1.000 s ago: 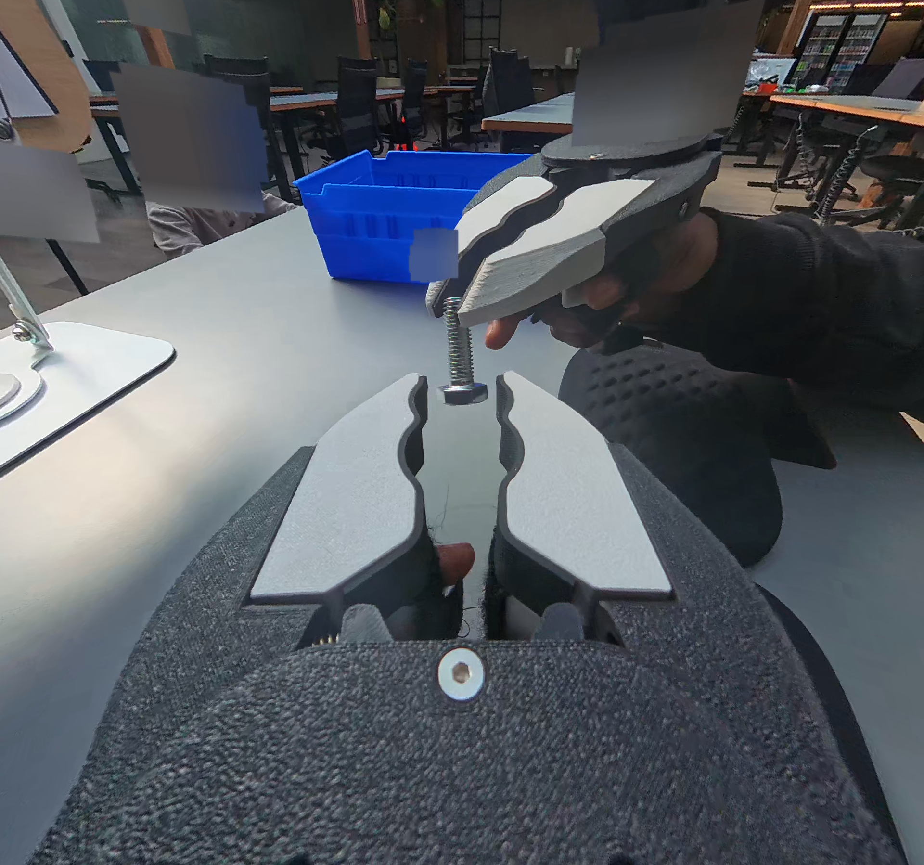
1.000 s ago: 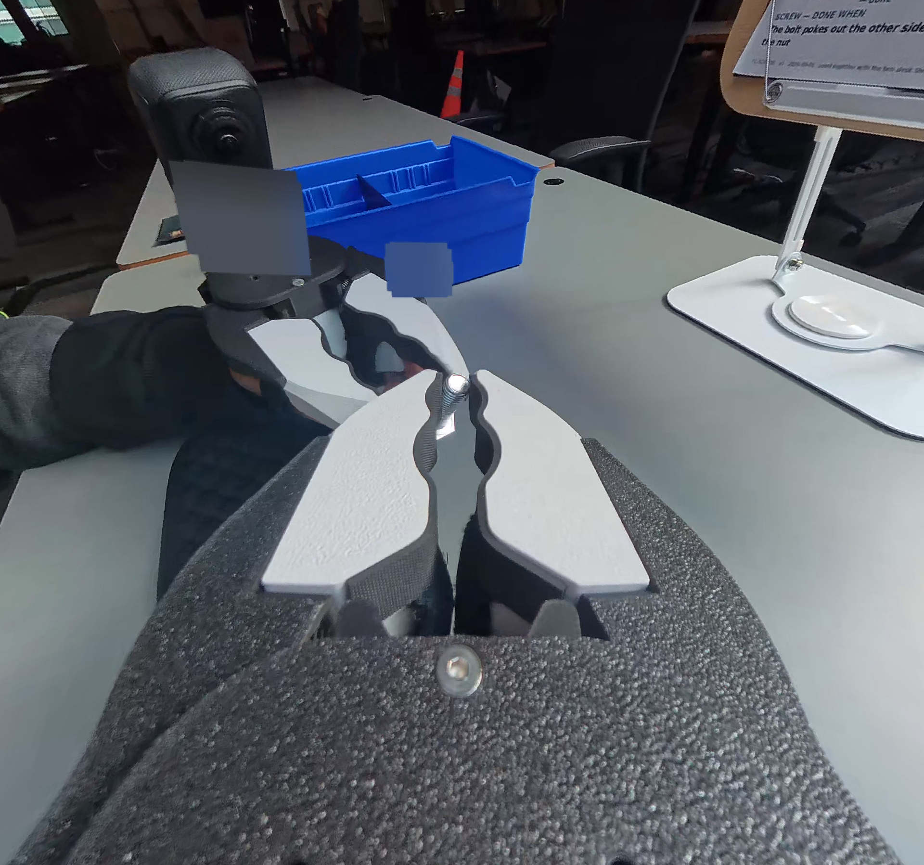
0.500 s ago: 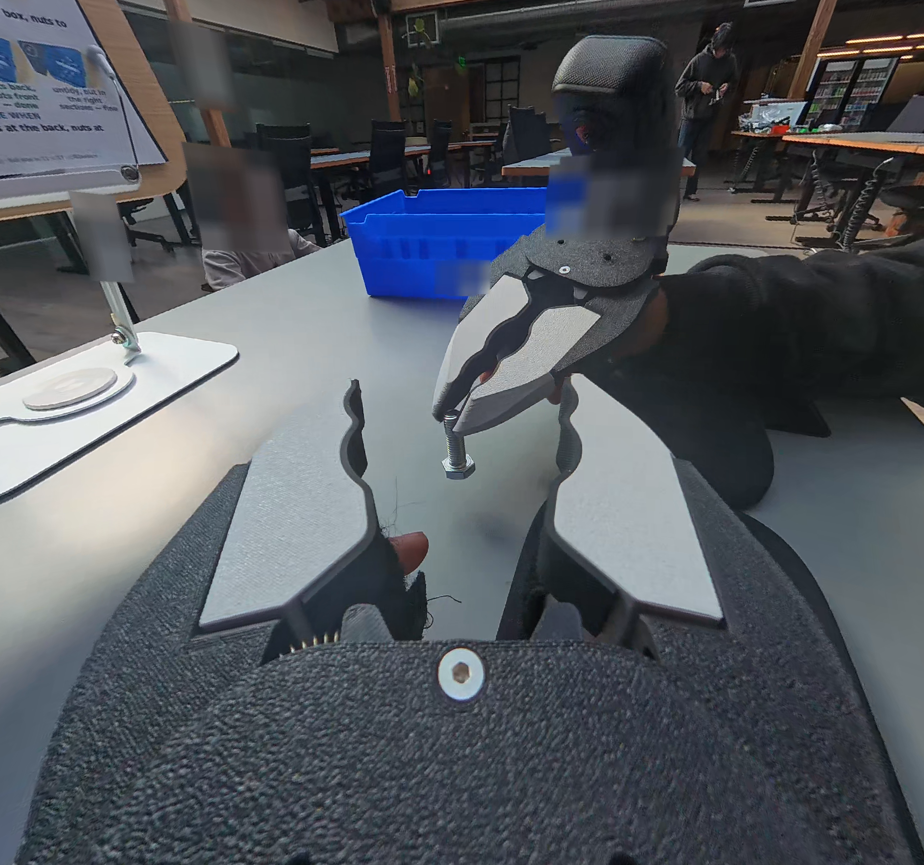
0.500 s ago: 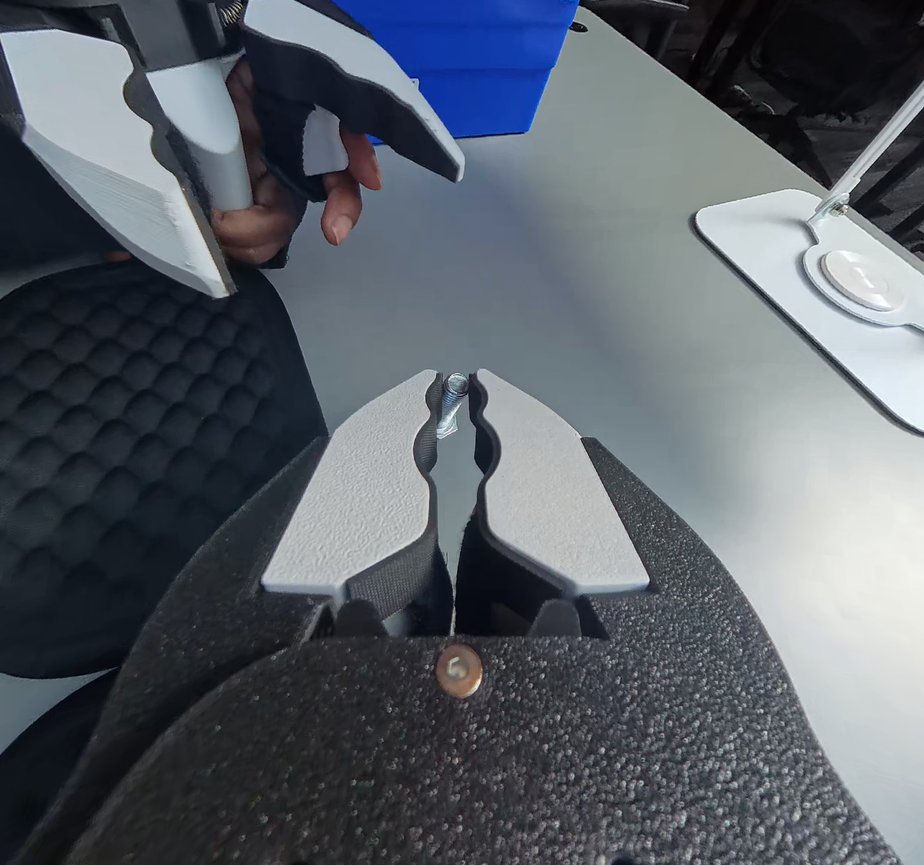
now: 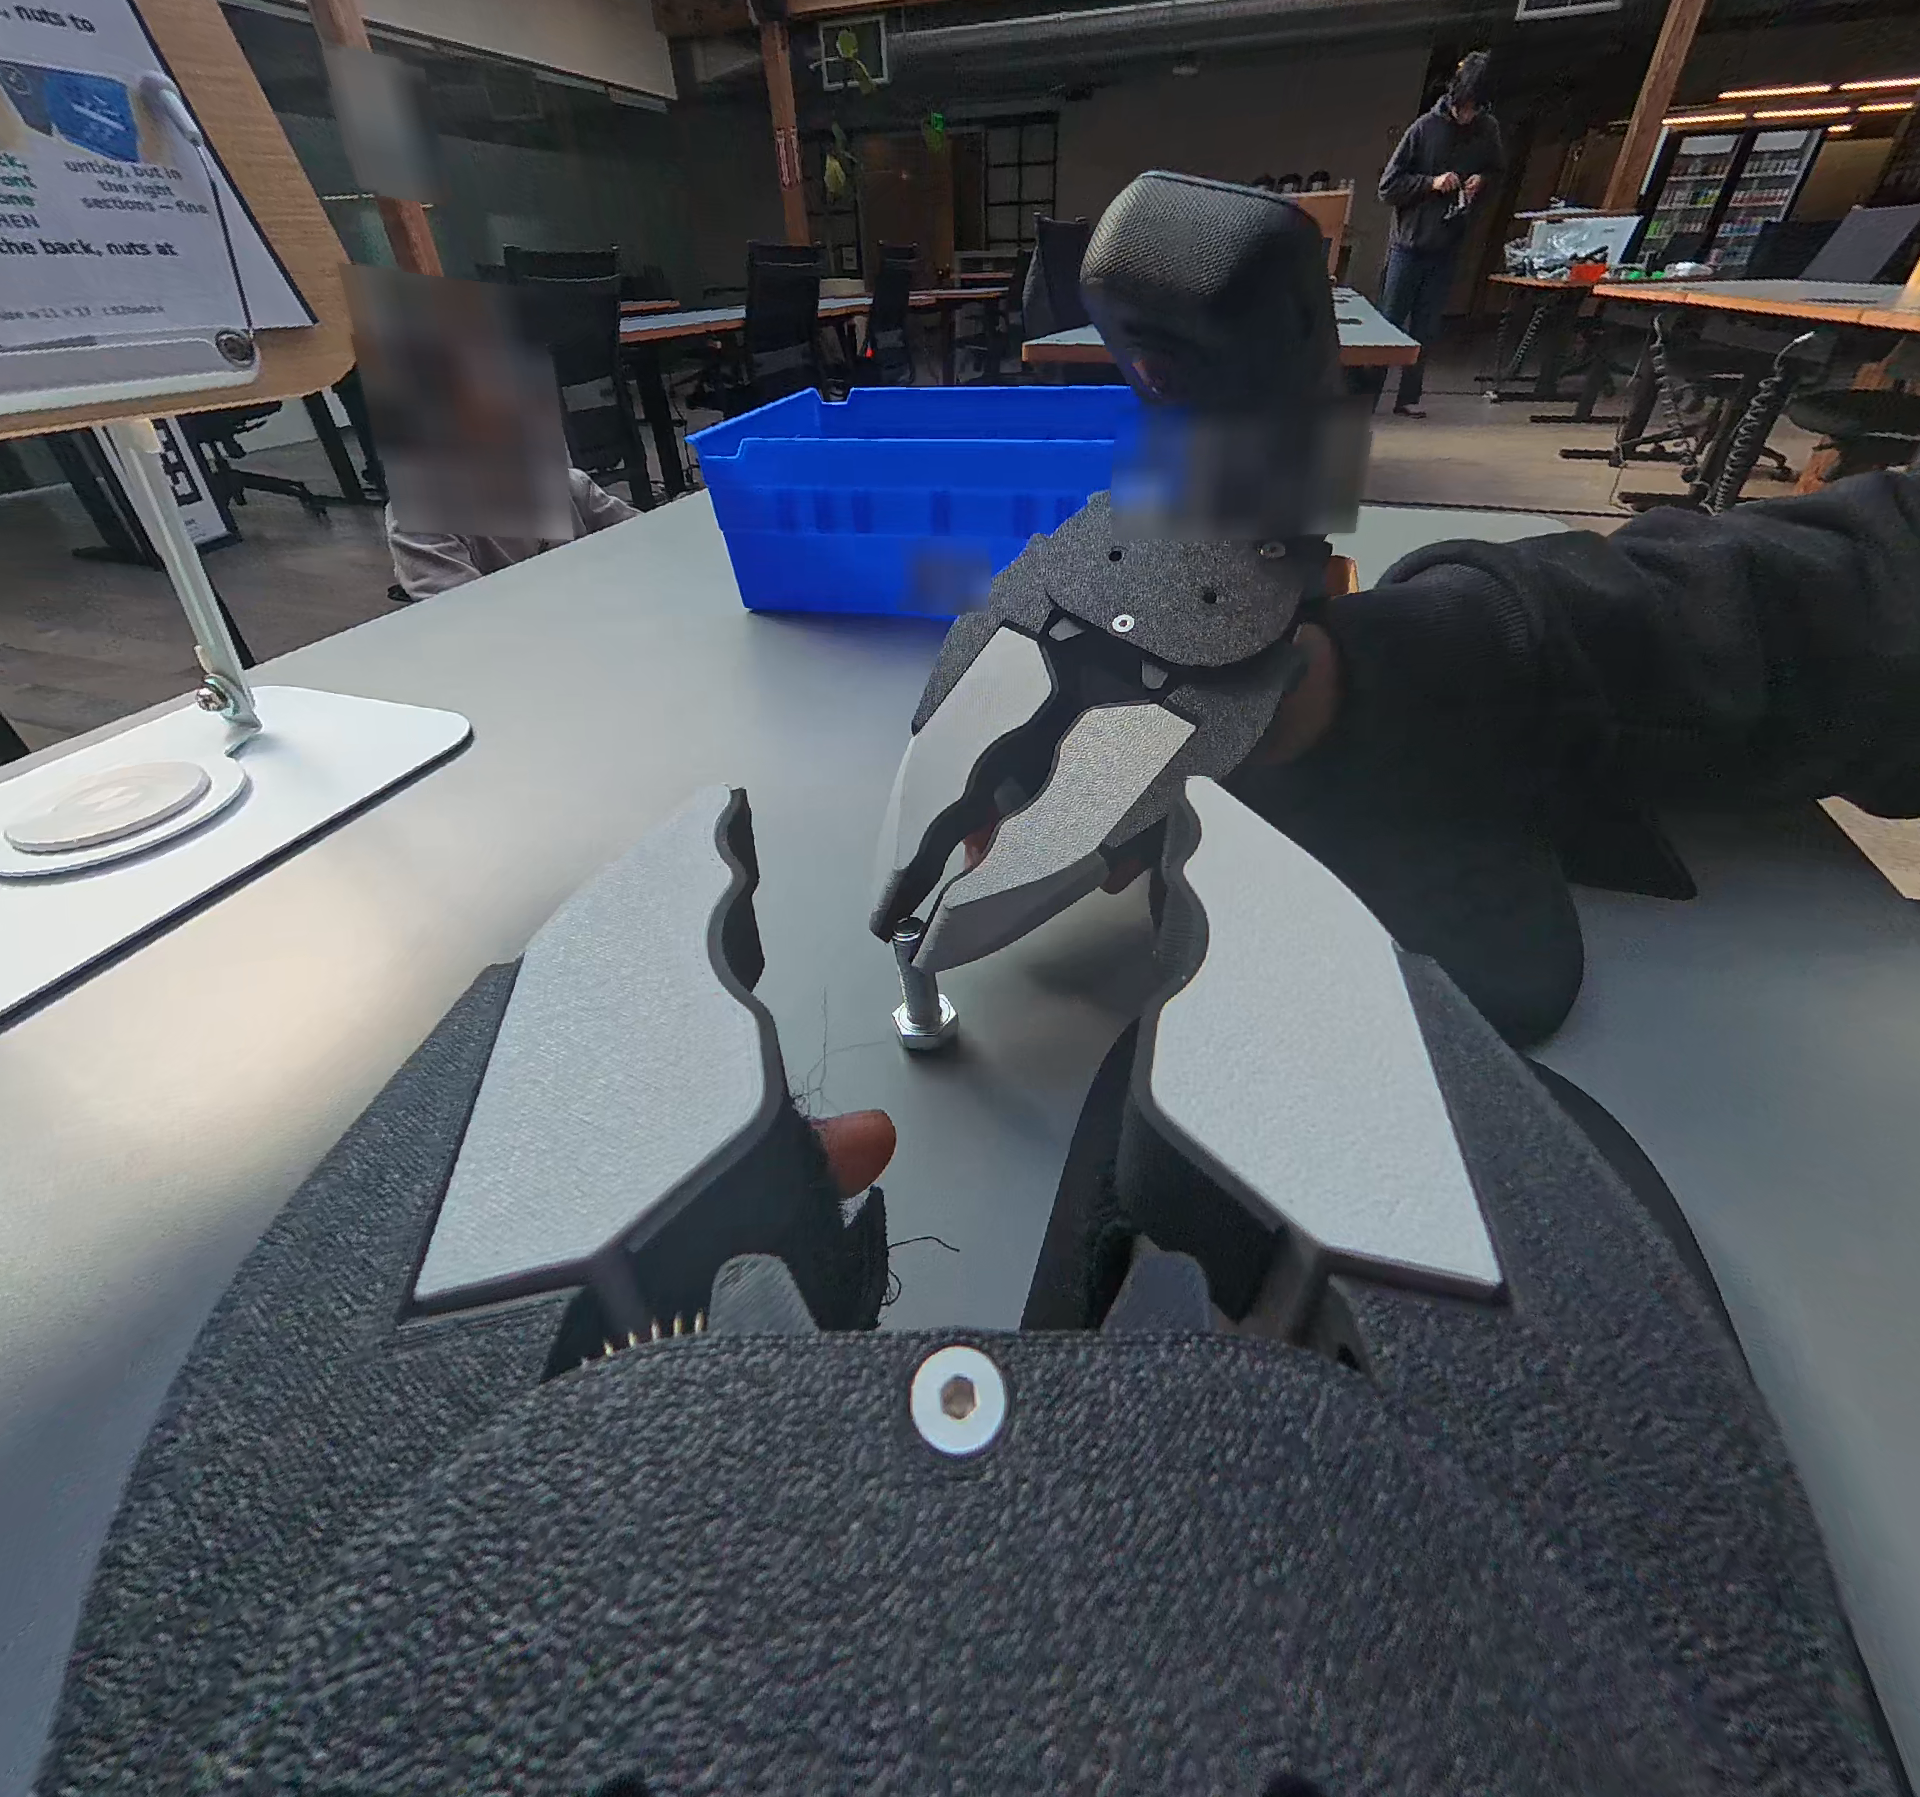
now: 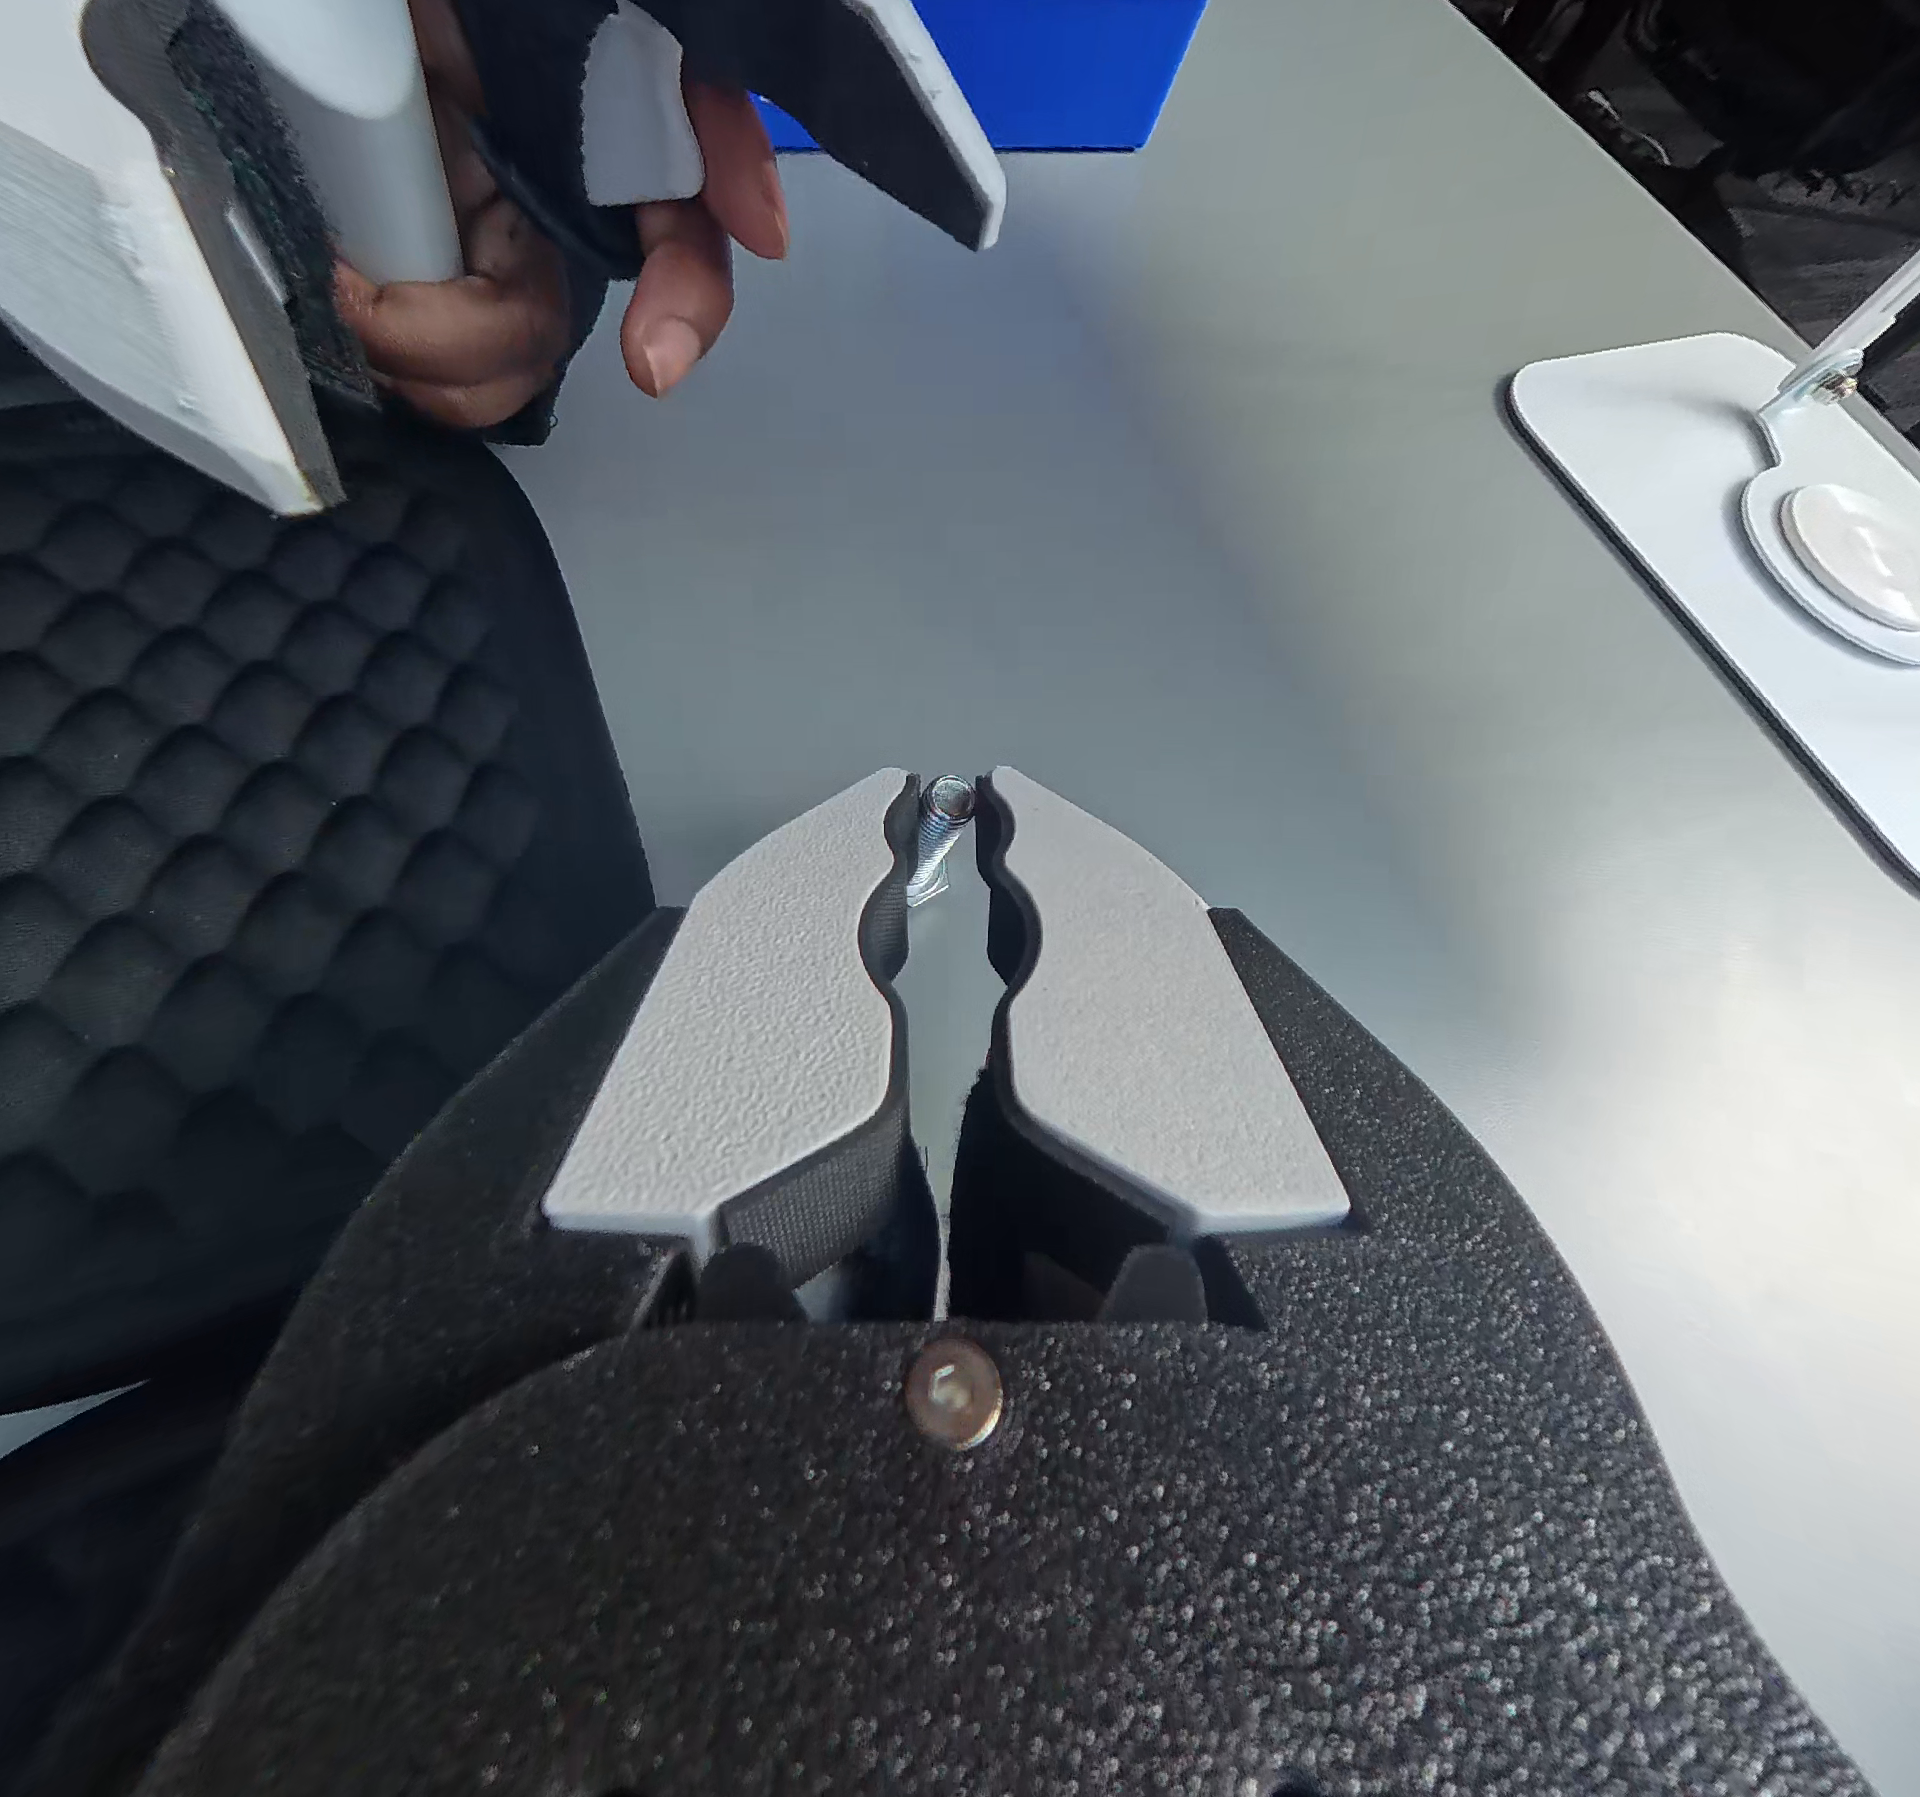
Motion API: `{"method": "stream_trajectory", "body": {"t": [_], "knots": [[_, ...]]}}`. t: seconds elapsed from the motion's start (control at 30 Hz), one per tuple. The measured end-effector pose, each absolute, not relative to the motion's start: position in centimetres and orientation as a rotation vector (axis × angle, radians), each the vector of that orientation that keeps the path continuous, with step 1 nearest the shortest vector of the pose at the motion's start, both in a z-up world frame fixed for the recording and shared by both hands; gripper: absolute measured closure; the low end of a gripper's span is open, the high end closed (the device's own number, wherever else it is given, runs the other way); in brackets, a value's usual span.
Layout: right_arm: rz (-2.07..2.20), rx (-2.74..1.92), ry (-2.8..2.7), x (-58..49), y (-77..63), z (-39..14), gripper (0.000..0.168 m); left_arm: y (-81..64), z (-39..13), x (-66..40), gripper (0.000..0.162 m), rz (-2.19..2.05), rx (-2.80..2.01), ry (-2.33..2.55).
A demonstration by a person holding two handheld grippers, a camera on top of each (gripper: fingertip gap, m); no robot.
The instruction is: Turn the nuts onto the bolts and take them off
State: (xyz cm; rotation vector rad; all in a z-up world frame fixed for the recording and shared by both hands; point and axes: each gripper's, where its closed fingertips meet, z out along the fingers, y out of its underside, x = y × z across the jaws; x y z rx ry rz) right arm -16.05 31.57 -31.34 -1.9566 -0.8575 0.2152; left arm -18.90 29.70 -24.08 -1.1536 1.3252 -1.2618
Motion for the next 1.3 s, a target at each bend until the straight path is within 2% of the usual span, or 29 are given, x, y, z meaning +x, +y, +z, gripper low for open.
{"method": "stream_trajectory", "body": {"t": [0.13, 0.27, 0.5, 0.67, 0.8, 1.07, 1.17, 1.3], "knots": [[0.221, -1.956, -0.863, -16.1, 31.5, -31.3, 0.158, 29.6, -24.2, -18.8, 0.087, -1.257, -1.156, 1.335], [0.251, -1.922, -0.774, -15.5, 31.7, -29.5, 0.131, 29.7, -24.2, -18.8, 0.088, -1.258, -1.16, 1.334], [0.283, -1.75, -0.458, -11.9, 27.8, -24.0, 0.117, 30.0, -24.2, -18.9, 0.091, -1.238, -1.178, 1.316], [0.256, -1.68, -0.284, -8.8, 24.8, -24.8, 0.117, 30.9, -24.3, -19.2, 0.09, -1.188, -1.305, 1.301], [0.344, -1.646, -0.246, -8.3, 24.7, -24.3, 0.121, 32.3, -22.1, -21.2, 0.099, -1.095, -1.409, 1.214], [0.426, -1.653, -0.24, -8.4, 24.7, -24.4, 0.12, 37.5, -17.0, -34.4, 0.102, -0.763, -1.668, 1.021], [0.438, -1.645, -0.225, -8.2, 24.7, -24.3, 0.121, 39.8, -18.2, -39.4, 0.104, -0.593, -1.834, 0.997], [0.429, -1.643, -0.234, -8.3, 24.6, -24.3, 0.121, 41.0, -23.1, -43.1, 0.109, -0.458, -2.117, 1.11]]}}
